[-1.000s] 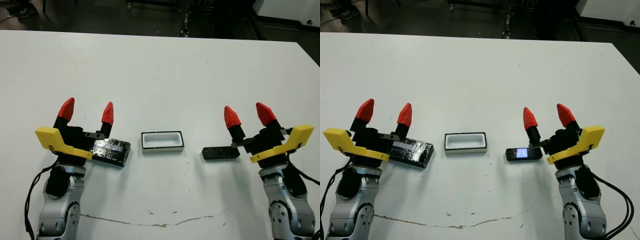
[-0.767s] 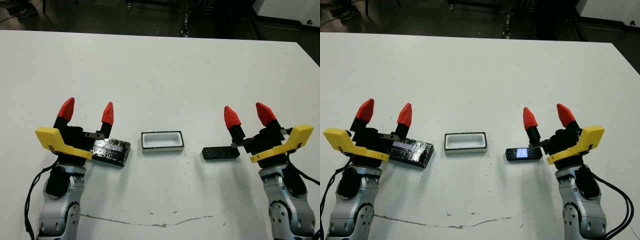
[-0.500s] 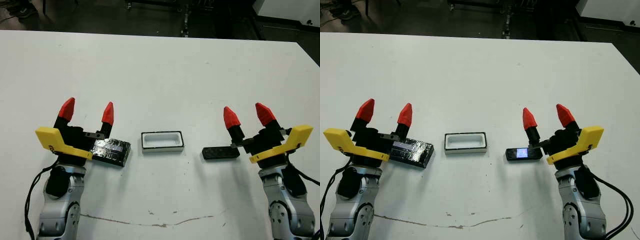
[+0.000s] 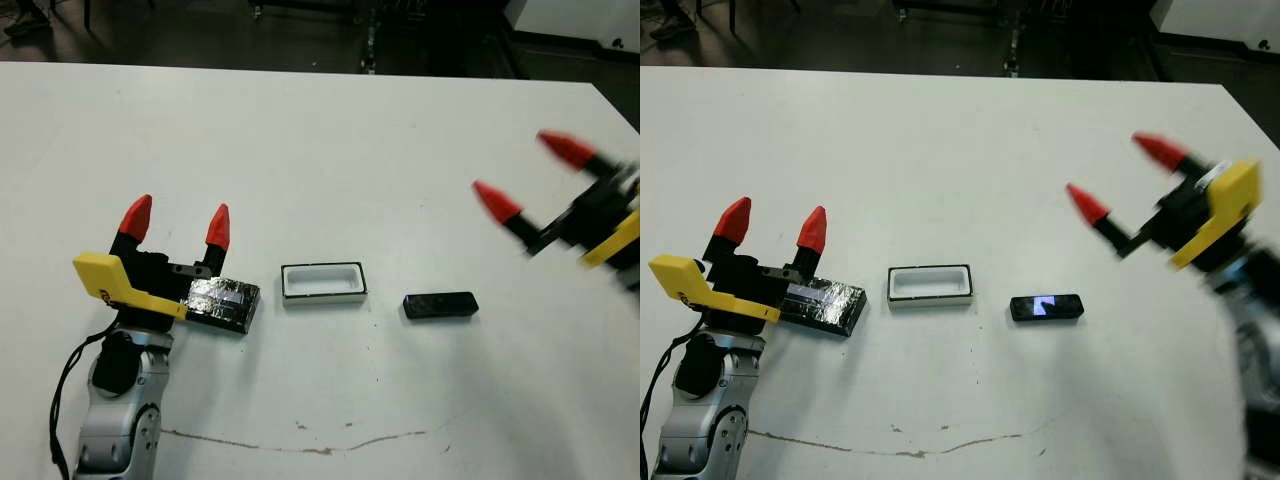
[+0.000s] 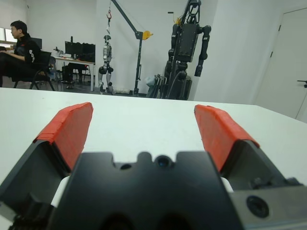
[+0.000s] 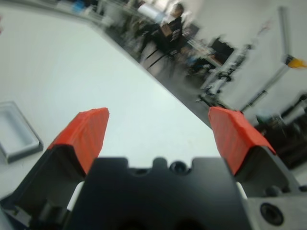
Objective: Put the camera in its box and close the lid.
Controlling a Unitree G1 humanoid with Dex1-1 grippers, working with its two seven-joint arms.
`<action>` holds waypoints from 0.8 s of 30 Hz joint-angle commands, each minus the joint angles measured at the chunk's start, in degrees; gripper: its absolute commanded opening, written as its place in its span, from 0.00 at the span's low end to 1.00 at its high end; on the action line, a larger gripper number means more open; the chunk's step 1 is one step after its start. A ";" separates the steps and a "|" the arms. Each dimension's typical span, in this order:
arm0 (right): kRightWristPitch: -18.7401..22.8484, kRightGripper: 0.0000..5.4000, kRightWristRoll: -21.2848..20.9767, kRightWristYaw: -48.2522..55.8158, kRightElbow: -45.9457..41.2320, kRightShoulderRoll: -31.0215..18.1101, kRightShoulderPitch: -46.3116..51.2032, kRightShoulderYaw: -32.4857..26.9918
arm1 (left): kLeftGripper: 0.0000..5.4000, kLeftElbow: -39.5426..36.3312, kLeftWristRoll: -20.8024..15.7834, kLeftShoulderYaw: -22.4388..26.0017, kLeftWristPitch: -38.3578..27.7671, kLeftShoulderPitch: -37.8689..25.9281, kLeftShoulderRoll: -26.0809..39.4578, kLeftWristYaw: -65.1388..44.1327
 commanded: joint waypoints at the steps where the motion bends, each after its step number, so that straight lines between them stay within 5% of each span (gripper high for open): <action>1: 2.69 1.00 -3.12 5.89 1.29 -4.97 -5.20 4.92 | 1.00 0.10 0.44 0.01 0.45 0.40 0.31 0.38; 4: 4.47 1.00 -4.77 11.11 1.36 -6.89 -8.90 9.19 | 1.00 0.00 0.39 0.02 0.60 0.46 0.30 0.47; 10: -0.80 1.00 -10.77 17.29 0.44 -6.72 -11.70 16.63 | 1.00 0.05 0.45 0.00 0.50 0.38 0.14 0.66; 13: 1.06 1.00 -13.95 19.60 -1.96 -6.86 -13.02 20.79 | 1.00 0.00 0.66 -0.02 0.53 0.47 0.11 0.92; 24: -1.17 1.00 -16.04 30.55 4.35 -2.52 -16.33 29.72 | 1.00 0.08 0.53 0.13 -0.10 0.98 0.23 0.96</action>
